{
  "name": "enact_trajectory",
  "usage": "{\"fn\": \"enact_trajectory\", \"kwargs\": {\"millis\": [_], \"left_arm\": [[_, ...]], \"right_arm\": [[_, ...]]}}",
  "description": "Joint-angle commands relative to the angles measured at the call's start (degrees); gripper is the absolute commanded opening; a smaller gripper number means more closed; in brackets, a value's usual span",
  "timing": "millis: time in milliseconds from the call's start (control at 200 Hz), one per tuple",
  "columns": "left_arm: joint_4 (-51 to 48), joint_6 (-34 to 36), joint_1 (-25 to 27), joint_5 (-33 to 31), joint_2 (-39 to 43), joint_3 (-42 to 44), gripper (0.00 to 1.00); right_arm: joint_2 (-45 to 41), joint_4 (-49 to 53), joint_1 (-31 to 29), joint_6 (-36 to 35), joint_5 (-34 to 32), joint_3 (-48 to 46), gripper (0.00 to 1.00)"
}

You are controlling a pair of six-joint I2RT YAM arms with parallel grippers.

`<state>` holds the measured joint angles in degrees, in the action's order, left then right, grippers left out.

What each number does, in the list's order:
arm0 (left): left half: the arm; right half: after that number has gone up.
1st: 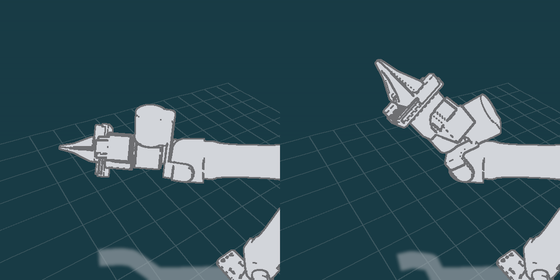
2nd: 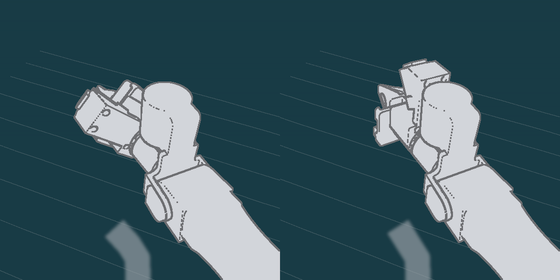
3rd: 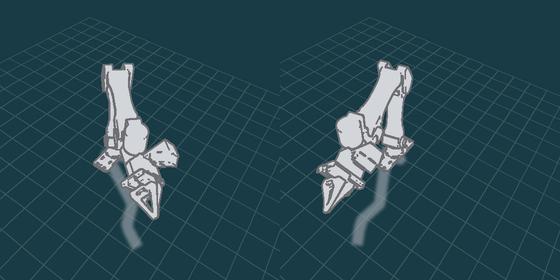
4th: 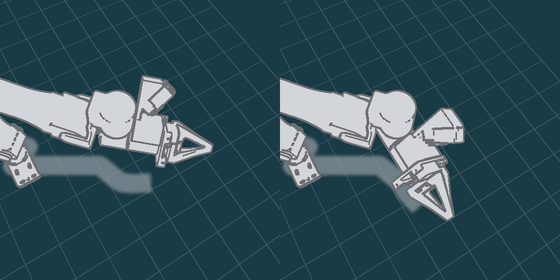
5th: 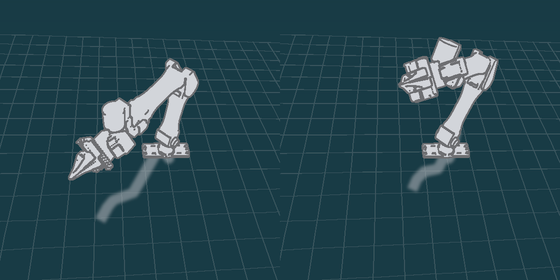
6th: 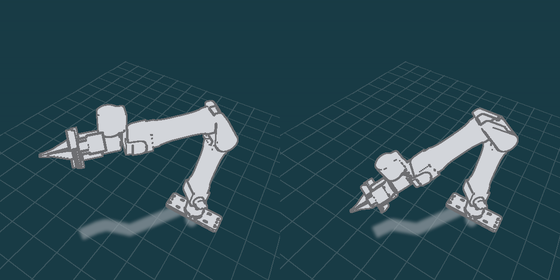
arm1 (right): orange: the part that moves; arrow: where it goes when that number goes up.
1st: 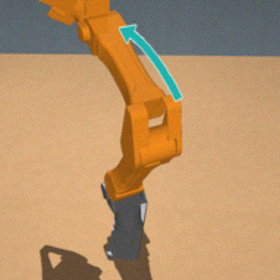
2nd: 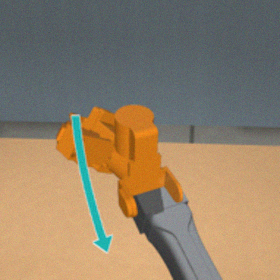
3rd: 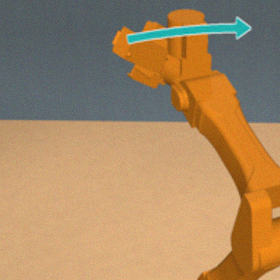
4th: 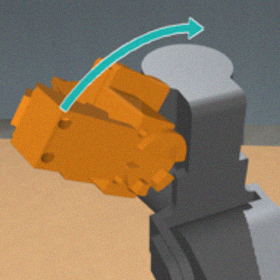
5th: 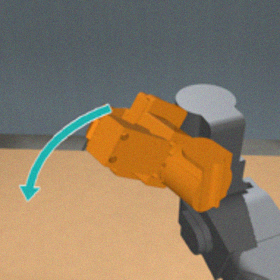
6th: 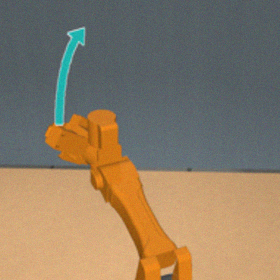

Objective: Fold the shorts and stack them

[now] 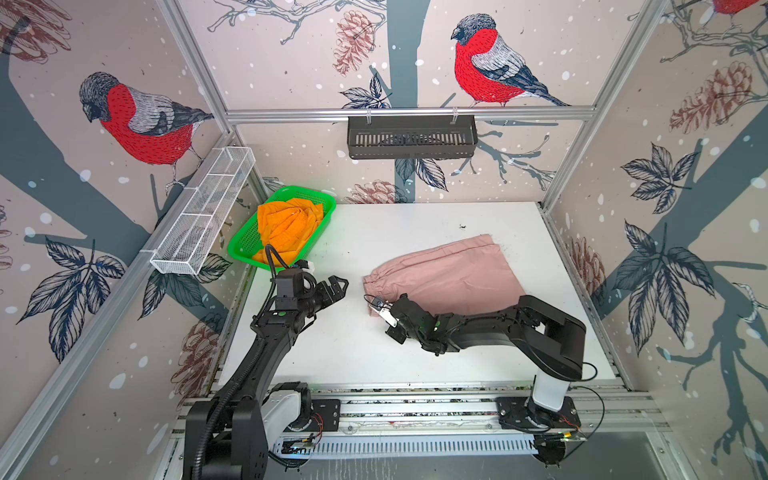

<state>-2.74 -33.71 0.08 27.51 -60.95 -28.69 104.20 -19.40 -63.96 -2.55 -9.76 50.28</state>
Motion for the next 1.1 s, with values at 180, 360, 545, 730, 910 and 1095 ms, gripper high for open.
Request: {"fn": "enact_trajectory", "kwargs": {"millis": [180, 360, 545, 730, 910, 1095], "left_arm": [[15.9, -6.7, 4.4, 6.2, -5.1, 3.6, 0.98], [17.8, -7.4, 6.0, 6.9, -8.7, 4.5, 0.98], [20.5, -7.0, 7.1, 8.0, -13.1, 3.2, 0.98], [21.2, -6.2, 8.9, 9.6, -16.9, 1.7, 0.98], [17.4, -3.0, 9.3, 8.4, -16.8, 1.1, 0.84], [15.0, -1.6, 9.7, 9.0, -17.5, -0.2, 0.48]], "right_arm": [[-0.6, -6.6, 0.1, 4.3, 5.6, -0.6, 0.02], [-0.4, -6.0, -0.5, 4.0, 3.3, 0.2, 0.02], [0.9, -5.2, -1.5, 2.6, 1.3, 1.6, 0.02], [2.6, -4.2, -2.4, 1.4, 0.4, 3.4, 0.02], [4.0, -4.2, -3.2, 1.1, -0.6, 4.9, 0.02], [4.5, -4.6, -3.6, 1.5, -1.4, 5.9, 0.03]]}}
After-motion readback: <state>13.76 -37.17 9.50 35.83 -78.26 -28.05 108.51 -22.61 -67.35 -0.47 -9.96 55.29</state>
